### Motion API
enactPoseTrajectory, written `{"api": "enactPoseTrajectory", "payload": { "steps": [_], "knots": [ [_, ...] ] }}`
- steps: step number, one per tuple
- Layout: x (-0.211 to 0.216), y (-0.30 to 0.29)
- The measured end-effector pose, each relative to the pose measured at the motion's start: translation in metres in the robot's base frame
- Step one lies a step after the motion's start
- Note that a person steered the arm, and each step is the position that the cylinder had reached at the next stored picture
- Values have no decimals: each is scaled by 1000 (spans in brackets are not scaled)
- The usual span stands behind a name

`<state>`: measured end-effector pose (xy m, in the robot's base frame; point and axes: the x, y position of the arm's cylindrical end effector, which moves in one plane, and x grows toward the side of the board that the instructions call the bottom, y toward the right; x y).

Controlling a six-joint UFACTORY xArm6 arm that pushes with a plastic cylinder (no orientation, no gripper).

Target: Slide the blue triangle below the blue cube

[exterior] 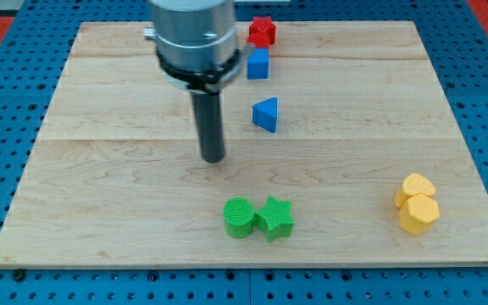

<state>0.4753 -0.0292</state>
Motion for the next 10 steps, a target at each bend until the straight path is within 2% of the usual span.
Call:
{"api": "enactPoseTrajectory", "payload": {
  "steps": [1,2,3,4,5,7,8,10],
  "knots": [
    [-32,33],
    [-74,36],
    [-72,19],
    [-27,24],
    [-24,69],
    [-89,29],
    [-106,21],
    [-61,30]
  ]
}}
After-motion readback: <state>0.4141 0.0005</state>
